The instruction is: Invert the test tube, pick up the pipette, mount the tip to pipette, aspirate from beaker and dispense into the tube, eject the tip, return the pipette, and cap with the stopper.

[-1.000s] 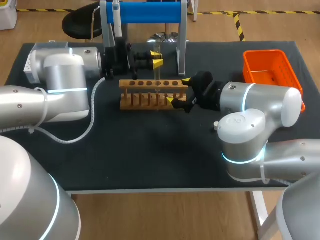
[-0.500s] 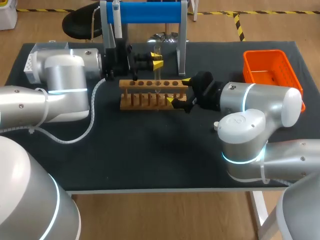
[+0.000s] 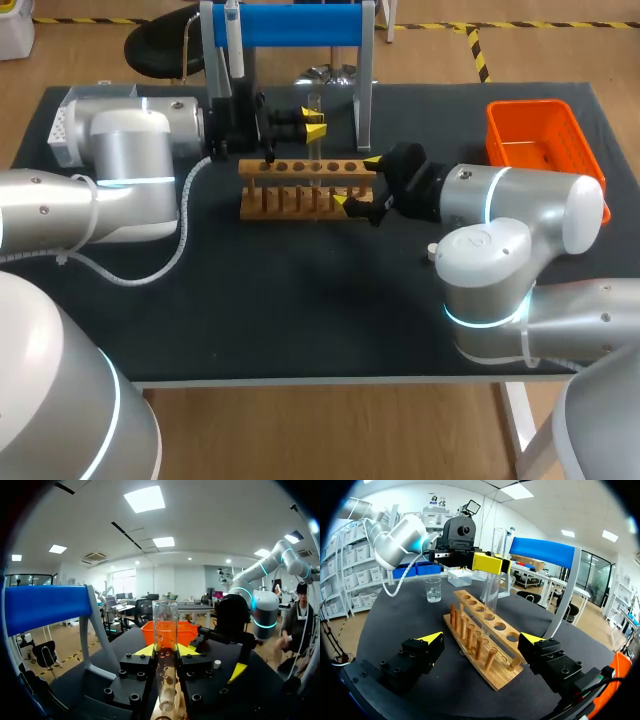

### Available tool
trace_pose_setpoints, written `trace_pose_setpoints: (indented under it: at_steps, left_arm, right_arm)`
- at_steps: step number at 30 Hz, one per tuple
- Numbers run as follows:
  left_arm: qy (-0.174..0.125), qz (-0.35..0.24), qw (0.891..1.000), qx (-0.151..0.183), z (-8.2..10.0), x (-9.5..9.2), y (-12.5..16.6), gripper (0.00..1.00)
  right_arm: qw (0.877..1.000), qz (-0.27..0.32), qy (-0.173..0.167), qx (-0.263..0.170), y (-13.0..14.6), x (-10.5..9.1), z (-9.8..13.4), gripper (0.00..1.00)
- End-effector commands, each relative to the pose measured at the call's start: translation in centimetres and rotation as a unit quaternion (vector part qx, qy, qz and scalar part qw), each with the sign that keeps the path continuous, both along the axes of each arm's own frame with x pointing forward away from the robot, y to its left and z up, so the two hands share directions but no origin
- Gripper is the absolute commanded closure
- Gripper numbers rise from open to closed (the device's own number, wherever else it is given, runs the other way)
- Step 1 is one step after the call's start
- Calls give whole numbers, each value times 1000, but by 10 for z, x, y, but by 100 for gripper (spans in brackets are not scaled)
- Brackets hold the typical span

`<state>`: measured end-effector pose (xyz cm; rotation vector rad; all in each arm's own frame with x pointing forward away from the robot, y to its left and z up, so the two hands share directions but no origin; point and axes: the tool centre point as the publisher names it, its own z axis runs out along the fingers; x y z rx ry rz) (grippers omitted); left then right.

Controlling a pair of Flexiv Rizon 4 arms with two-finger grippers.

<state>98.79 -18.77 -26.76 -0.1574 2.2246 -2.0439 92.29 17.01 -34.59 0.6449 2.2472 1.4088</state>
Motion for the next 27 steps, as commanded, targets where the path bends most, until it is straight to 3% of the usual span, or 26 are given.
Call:
trace_pose_setpoints:
  at_steps: [1, 27]
  left_arm:
    - [1, -6, 1000, 1, 0, 3, 0, 100]
    - [10, -9, 1000, -8, -11, 6, 1, 100]
  right_arm:
    - [1000, 1, 0, 1, -1, 0, 0, 0]
    - [1000, 1, 0, 1, -1, 0, 0, 0]
